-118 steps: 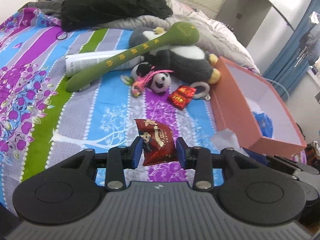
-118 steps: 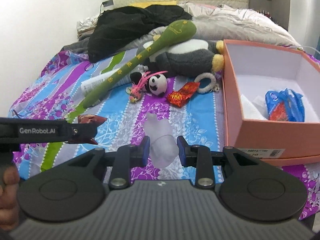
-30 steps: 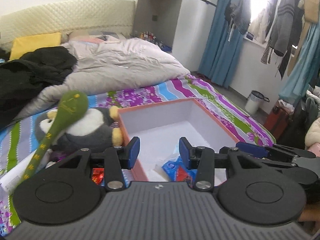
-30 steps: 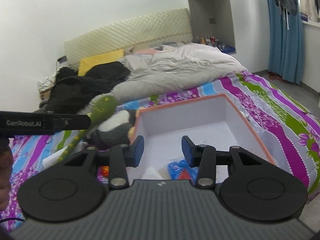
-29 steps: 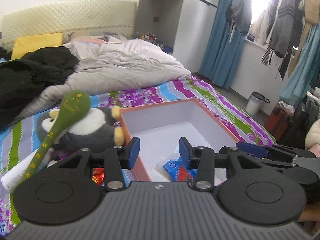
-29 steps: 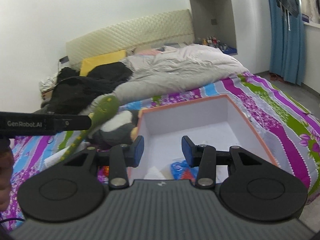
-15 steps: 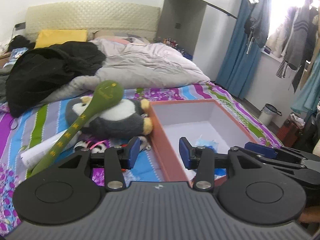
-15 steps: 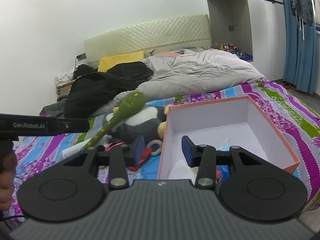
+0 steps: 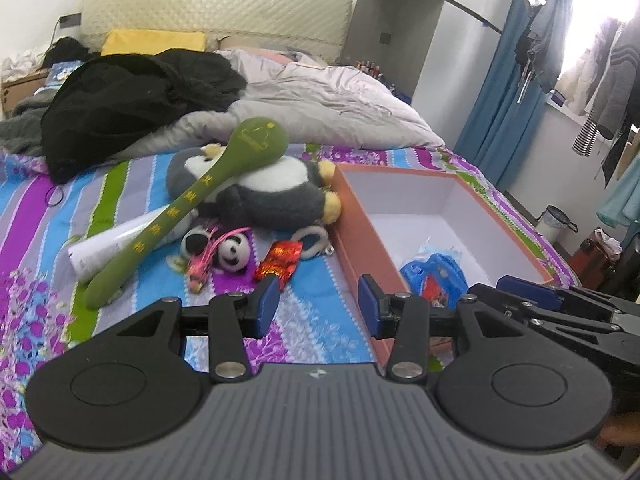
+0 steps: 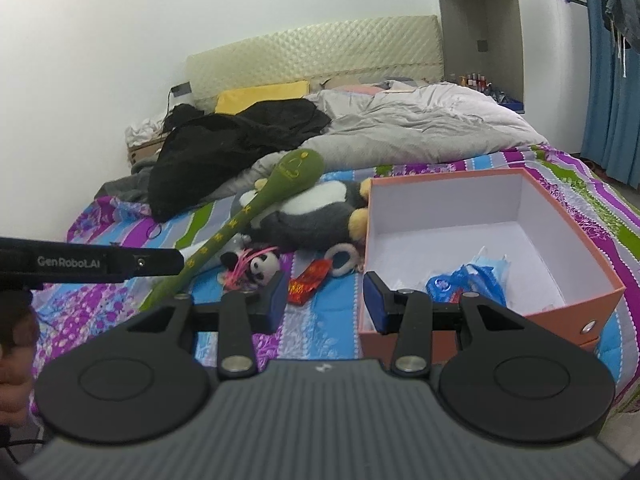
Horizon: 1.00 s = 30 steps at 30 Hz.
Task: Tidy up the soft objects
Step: 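Withdraw both tools from the box back over the bed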
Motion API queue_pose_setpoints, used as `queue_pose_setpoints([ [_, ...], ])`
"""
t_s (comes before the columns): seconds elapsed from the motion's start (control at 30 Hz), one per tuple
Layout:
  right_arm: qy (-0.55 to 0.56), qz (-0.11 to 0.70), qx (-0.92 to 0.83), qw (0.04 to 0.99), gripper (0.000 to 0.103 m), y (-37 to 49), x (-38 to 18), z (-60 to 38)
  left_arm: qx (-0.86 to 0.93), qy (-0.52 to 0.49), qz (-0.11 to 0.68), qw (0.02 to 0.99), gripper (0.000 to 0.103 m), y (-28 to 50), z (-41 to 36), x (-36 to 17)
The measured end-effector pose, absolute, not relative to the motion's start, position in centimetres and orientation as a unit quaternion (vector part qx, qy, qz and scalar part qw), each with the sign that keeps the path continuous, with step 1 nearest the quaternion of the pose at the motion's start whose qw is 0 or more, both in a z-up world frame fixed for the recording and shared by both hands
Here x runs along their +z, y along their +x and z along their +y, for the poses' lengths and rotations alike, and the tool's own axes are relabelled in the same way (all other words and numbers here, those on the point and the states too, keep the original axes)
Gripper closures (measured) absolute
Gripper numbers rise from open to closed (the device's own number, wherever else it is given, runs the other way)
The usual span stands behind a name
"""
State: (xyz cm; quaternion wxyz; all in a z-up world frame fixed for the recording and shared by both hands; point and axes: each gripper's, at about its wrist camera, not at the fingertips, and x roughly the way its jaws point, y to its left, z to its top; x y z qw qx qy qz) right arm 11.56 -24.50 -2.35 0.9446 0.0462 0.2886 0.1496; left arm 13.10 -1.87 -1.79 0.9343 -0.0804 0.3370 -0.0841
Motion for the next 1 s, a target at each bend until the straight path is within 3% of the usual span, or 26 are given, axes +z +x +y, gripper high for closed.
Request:
queue_pose_setpoints([
  [0.7,0.041,0.336,0.161,0.927,0.058,7.6,-5.2,-21.5,-0.029,-0.112,0.368,0.922,0.050,8.0,3.2,-6.3],
  [1.0,0.023,0.355,0.179,0.917,0.058,10.4,-9.0,-19.2,0.002,-0.117,0.389,0.914,0.049,10.7,4.6,-9.6],
])
